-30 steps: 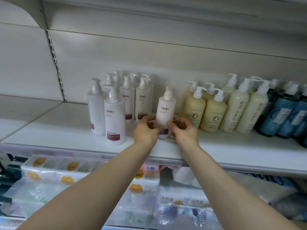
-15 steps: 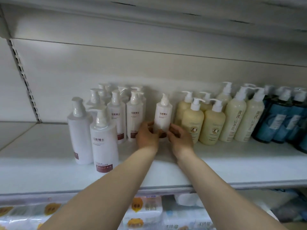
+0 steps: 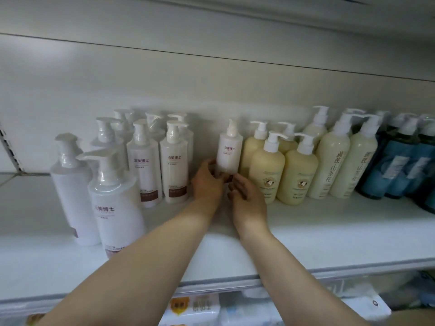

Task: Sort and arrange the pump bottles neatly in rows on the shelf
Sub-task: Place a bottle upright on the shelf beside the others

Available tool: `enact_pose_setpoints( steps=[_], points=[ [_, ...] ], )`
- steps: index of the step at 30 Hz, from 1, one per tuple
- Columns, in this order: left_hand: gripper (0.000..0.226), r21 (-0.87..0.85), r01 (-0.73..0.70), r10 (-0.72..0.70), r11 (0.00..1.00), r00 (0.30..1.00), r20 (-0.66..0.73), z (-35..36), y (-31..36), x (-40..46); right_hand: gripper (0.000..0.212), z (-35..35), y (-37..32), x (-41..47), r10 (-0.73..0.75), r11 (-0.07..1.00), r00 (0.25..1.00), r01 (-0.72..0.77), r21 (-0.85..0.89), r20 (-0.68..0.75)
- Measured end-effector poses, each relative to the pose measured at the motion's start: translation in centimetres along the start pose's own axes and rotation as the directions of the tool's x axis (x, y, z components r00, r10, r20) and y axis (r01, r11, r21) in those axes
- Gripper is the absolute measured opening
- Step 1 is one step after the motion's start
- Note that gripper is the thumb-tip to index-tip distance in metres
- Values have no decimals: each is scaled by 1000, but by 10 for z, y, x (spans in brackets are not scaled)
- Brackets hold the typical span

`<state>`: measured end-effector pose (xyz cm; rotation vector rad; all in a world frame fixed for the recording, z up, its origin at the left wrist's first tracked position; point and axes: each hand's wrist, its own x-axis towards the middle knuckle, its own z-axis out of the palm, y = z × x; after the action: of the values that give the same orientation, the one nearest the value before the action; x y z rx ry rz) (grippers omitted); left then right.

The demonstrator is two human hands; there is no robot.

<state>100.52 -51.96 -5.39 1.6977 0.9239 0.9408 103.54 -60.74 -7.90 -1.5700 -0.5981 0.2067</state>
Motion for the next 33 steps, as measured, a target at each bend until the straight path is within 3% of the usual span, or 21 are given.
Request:
enact_pose_setpoints(
  steps=[11,20,21,23,25,28,30,33],
  points=[
    [47,35,23,-23,999,1000,-13,10,2,8,45,-8,-3,7,35,978,998,-44,202,49],
    [33,33,178,-176,983,982,-66,-4,16,-38,39,-13,-19,0,48,989,998,-52,136,36],
    [31,1,177,-176,984,982,-68,-10,21,-55,47,-13,-21,-1,37,992,998,-42,117,41],
    [29,-83,138,-141,987,990,-24,-28,28,-94,58,-14,-27,-6,22,994,997,-30,104,72],
    [28,-110,71,-72,991,997,-4,-52,31,-128,55,-14,-37,-13,-2,990,991,-16,137,131],
    [21,-175,-13,6,985,999,-36,-90,31,-165,33,-6,-48,-29,-16,981,976,-27,191,217],
    [13,-224,-67,47,972,994,-96,-114,32,-182,13,4,-54,-47,-49,978,968,-4,210,248],
    [4,-266,-140,55,954,952,-301,-143,29,-197,22,23,-63,-78,-62,954,947,-37,298,315]
  ],
)
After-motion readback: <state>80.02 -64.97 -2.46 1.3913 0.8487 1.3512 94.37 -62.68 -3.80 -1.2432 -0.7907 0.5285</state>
